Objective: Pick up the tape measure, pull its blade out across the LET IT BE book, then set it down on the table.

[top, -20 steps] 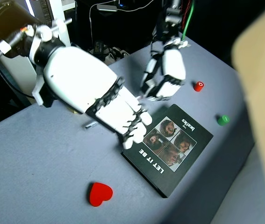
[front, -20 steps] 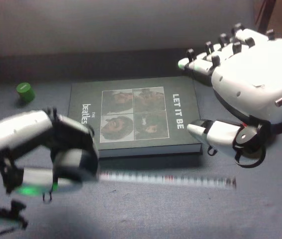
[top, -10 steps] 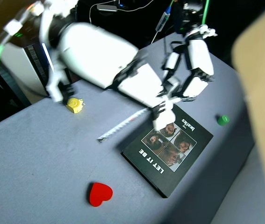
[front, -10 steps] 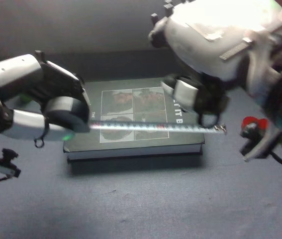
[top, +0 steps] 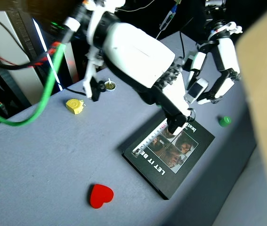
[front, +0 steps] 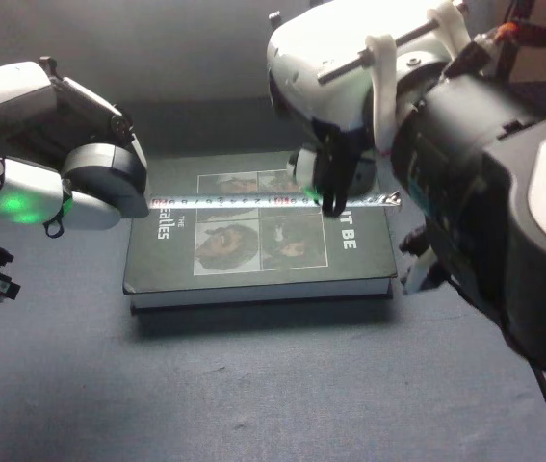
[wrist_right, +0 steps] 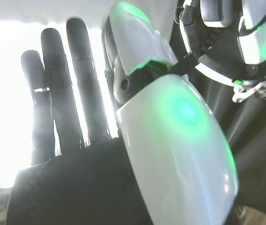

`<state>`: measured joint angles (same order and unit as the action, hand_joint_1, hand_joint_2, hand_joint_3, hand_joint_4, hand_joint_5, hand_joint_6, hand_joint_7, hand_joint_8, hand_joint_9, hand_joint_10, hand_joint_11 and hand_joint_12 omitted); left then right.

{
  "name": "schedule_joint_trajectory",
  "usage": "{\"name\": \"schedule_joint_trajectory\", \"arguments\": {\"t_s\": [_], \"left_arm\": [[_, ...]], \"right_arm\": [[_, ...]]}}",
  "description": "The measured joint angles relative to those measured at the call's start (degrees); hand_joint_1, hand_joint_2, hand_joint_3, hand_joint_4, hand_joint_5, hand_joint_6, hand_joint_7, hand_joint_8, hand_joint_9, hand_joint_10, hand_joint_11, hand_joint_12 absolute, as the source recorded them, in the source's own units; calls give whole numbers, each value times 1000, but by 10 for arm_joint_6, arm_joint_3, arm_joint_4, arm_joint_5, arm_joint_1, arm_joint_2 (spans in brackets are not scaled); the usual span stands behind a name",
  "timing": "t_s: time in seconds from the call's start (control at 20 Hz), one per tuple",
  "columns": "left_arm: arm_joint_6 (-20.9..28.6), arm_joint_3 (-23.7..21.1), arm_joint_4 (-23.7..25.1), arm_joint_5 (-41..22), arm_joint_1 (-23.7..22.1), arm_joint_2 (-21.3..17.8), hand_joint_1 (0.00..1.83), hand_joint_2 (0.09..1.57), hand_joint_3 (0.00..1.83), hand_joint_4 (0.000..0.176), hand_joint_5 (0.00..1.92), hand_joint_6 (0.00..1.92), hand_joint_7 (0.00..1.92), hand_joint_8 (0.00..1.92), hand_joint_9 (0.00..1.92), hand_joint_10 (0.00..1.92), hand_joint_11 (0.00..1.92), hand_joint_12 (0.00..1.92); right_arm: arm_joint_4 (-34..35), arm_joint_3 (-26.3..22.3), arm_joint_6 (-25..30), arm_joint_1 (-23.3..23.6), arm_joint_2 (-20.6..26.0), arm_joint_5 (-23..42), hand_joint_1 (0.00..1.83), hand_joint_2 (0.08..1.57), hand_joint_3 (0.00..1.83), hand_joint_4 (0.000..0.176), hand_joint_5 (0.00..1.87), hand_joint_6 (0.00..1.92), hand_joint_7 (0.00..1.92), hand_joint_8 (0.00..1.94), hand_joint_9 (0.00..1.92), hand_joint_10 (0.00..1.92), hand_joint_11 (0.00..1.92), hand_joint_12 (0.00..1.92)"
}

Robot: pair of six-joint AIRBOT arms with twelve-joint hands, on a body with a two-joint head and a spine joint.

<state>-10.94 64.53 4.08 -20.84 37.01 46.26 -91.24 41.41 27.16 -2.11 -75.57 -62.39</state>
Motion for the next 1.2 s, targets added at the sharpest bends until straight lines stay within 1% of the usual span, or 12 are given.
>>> {"name": "schedule_joint_trajectory", "arguments": {"t_s": [0.05,0.1,0.25,0.35,0.4,0.45,0.7,0.85,0.9,0.95,1.2], "left_arm": [[-1,1,0,2,0,0,1398,1031,0,0,1013,833,1293,365,1136,857,1061,730],[-2,1,-1,5,-1,0,1398,1033,0,0,1003,837,1298,365,1132,861,1061,730],[1,5,-17,0,4,0,1398,1034,0,0,998,841,1299,368,1124,868,1058,728],[8,11,-19,-9,5,0,1398,1035,0,0,994,842,1299,373,1123,870,1058,728],[10,13,-20,-11,5,0,1398,1035,0,0,994,842,1299,373,1123,870,1058,728],[15,15,-21,-14,5,0,1397,1039,0,0,980,859,1282,406,1117,884,1071,734],[19,14,-30,-19,3,4,1396,1044,0,0,960,894,1249,452,1128,878,1079,737],[20,15,-28,-24,3,4,1396,1043,0,0,959,887,1261,459,1115,881,1080,736],[21,15,-25,-24,3,4,1396,1043,0,0,959,887,1262,458,1114,881,1072,732],[23,15,-20,-24,4,4,1396,1044,0,0,959,887,1267,450,1104,895,1069,732],[42,15,5,-28,4,7,1396,1044,0,0,967,877,1264,450,1101,909,1082,742]], "right_arm": [[0,5,0,0,-2,-1,1051,1137,0,0,789,40,798,0,737,41,272,1073],[4,11,-2,1,-4,-3,1048,1136,0,0,770,26,753,0,694,21,238,1060],[35,26,-7,9,-5,-4,994,1174,12,0,619,0,556,0,503,0,74,996],[49,28,-7,9,-5,0,976,1193,14,0,588,1,522,0,458,0,53,994],[51,32,-2,9,-7,3,976,1193,14,0,588,1,522,0,458,0,53,994],[52,37,-2,9,-10,4,973,1196,12,0,615,12,554,13,495,16,94,1014],[51,65,9,-2,-29,5,974,1183,3,0,633,16,587,21,517,21,98,1010],[92,88,-20,-2,-40,20,979,1186,3,0,631,13,587,17,518,19,97,1005],[118,93,-30,2,-40,26,980,1186,3,0,629,11,584,15,522,21,92,1002],[129,94,-32,2,-39,28,980,1186,2,0,623,8,579,12,532,24,87,999],[117,104,-33,2,-40,34,978,1186,1,0,646,16,588,13,536,22,113,1009]]}}
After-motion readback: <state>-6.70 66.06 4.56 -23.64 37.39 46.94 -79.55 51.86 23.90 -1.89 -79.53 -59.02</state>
